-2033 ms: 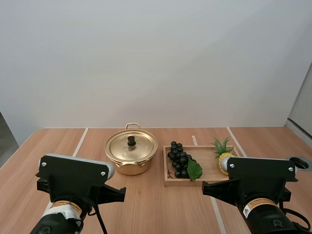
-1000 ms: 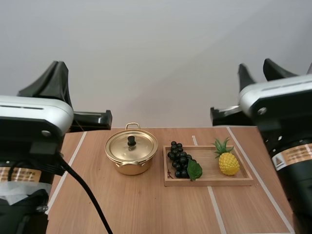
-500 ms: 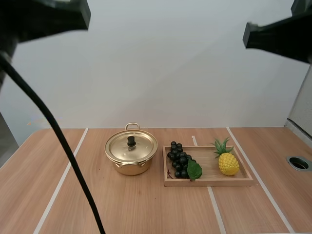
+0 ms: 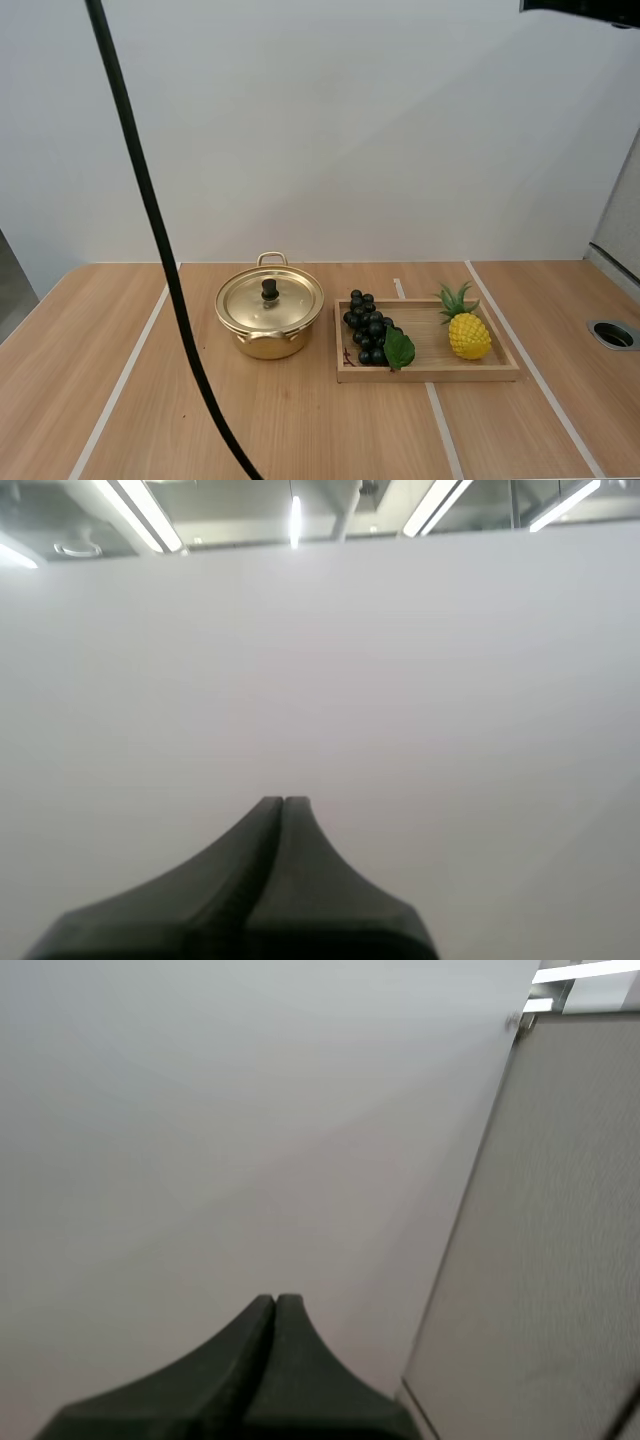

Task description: Open the pot, put the pineapple inside, and close it

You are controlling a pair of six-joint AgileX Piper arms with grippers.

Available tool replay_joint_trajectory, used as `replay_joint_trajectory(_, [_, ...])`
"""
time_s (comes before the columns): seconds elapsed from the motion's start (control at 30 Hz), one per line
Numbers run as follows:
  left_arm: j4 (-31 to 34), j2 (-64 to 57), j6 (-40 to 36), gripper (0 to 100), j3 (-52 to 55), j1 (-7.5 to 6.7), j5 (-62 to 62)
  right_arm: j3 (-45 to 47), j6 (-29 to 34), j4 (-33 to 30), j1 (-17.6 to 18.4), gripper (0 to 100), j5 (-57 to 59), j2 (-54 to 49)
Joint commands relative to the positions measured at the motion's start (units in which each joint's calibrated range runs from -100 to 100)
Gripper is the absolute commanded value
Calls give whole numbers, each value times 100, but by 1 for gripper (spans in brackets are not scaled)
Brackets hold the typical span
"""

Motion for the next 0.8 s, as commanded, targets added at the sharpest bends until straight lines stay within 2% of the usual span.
replay_joint_trajectory(0.0, [81, 405, 275, 0, -213, 2, 752, -430, -350, 41, 3, 0, 1424, 503])
replay_joint_trajectory(0.17, [-76, 929, 598, 0, -213, 2, 1100, -556, -565, 57, 3, 0, 2354, 1115])
replay_joint_trajectory(0.4, [-198, 1883, 712, 0, -213, 2, 2109, -556, -825, 126, 3, 0, 2391, 1935])
replay_joint_trajectory(0.53, [-198, 2477, 741, 0, -213, 2, 2763, -556, -1166, 530, 3, 0, 2391, 2392])
replay_joint_trajectory(0.77, [-203, 3294, 819, 0, -213, 2, 3007, -556, -1166, 1145, 3, 0, 2391, 2974])
